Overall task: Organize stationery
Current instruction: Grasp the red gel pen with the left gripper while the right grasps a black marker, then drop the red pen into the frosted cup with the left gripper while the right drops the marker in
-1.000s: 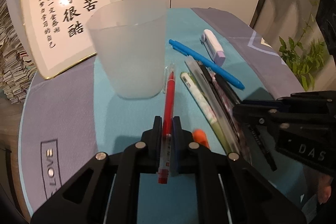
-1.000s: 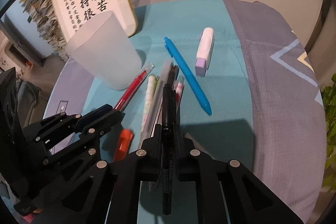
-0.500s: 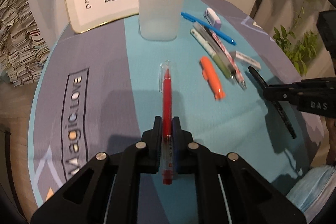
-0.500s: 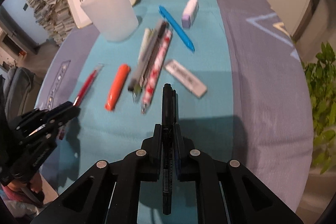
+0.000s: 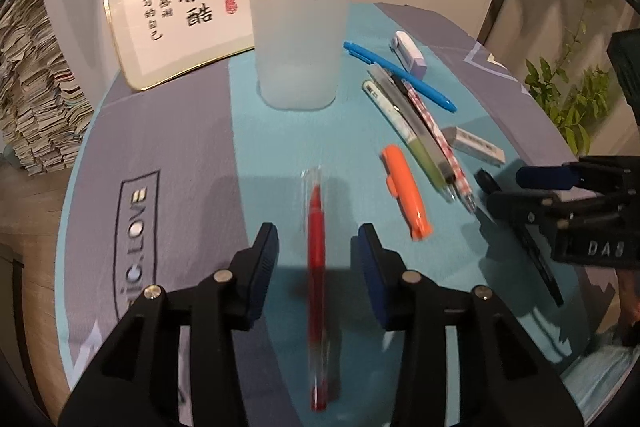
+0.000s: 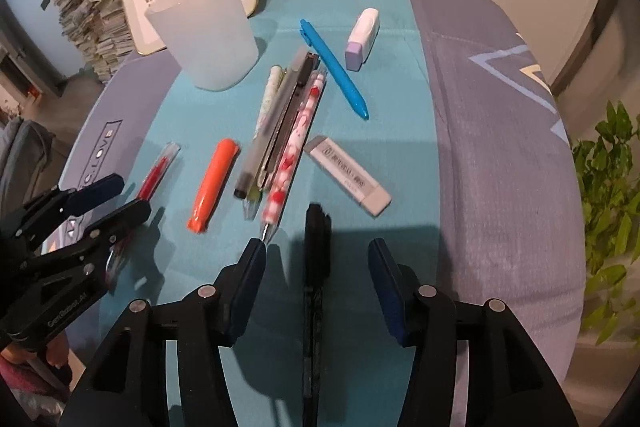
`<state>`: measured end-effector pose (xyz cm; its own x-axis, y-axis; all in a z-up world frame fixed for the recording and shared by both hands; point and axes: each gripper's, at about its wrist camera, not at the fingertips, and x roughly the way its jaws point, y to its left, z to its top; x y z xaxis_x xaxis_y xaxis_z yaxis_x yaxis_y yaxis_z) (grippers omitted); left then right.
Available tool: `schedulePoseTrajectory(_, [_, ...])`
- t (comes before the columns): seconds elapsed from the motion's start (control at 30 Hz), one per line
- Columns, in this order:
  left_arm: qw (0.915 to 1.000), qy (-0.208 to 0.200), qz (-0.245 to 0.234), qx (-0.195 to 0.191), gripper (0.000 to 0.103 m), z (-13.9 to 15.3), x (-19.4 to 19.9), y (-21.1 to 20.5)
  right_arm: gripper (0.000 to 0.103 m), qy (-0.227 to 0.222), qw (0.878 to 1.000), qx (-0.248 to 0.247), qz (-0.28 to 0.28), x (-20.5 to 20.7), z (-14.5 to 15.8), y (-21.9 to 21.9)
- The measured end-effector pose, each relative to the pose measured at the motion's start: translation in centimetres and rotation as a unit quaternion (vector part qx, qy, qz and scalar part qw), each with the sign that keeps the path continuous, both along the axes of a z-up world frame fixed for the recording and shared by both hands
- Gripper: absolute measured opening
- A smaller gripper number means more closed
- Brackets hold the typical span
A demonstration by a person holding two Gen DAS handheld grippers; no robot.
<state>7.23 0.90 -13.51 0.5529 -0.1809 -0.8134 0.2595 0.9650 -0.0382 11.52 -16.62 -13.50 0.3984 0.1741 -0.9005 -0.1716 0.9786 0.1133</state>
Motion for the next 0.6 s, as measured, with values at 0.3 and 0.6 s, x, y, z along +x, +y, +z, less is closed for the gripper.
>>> schedulePoseTrajectory(0.3, [0.9997,0.002,-0.013,0.021,0.012,-0.9,2.0,-1.1,0.015,-0.01,0.998,-0.057,0.027,1.0,-0.8,1.3])
schedulePoseTrajectory(0.6, [0.9993,-0.036,-0.006,-0.003,0.012,2.8,0.7,-0.3,0.014,-0.035,0.999,-0.001,0.037,-0.3,2.1,1.1])
